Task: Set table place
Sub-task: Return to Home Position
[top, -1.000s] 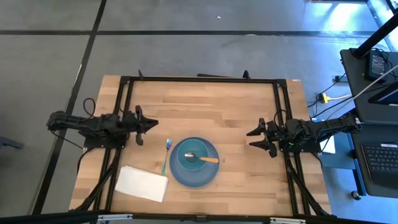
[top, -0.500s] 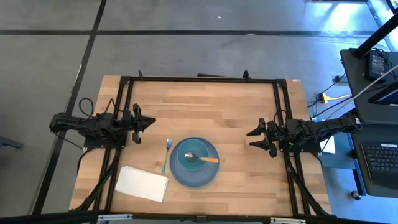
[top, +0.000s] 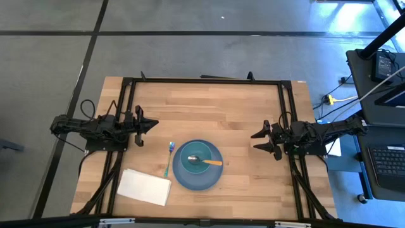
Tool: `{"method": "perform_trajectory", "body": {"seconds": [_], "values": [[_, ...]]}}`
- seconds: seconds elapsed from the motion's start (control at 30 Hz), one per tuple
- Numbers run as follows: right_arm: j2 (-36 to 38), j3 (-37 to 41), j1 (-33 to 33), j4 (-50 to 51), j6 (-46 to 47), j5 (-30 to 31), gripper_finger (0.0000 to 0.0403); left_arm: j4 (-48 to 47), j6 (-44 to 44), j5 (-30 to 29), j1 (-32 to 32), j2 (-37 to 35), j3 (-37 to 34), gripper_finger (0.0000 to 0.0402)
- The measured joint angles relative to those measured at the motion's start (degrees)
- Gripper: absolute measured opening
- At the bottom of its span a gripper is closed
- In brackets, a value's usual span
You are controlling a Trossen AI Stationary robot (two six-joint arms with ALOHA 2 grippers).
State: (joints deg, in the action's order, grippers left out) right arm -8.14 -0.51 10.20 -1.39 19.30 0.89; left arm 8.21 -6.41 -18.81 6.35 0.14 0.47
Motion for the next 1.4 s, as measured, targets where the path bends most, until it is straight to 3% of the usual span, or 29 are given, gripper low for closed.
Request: {"method": "perform_trajectory", "body": {"seconds": [0.37, 0.57, 0.93, 1.4], "values": [[0.0, 0.0, 0.0, 0.0, 0.0, 0.0, 0.0241, 0.5, 2.8, 0.0, 0.0, 0.0, 0.0, 0.0023], [0.0, 0.0, 0.0, 0.0, 0.0, 0.0, 0.0241, -5.1, 4.0, 0.6, 0.0, 0.0, 0.0, 0.0035], [0.0, 0.0, 0.0, 0.0, 0.0, 0.0, 0.0241, -7.7, 6.1, 17.8, 0.0, 0.3, 0.0, 0.0053], [0.0, 0.0, 0.0, 0.0, 0.0, 0.0, 0.0241, -7.7, 6.7, 18.1, 0.0, 0.3, 0.0, 0.0067]]}}
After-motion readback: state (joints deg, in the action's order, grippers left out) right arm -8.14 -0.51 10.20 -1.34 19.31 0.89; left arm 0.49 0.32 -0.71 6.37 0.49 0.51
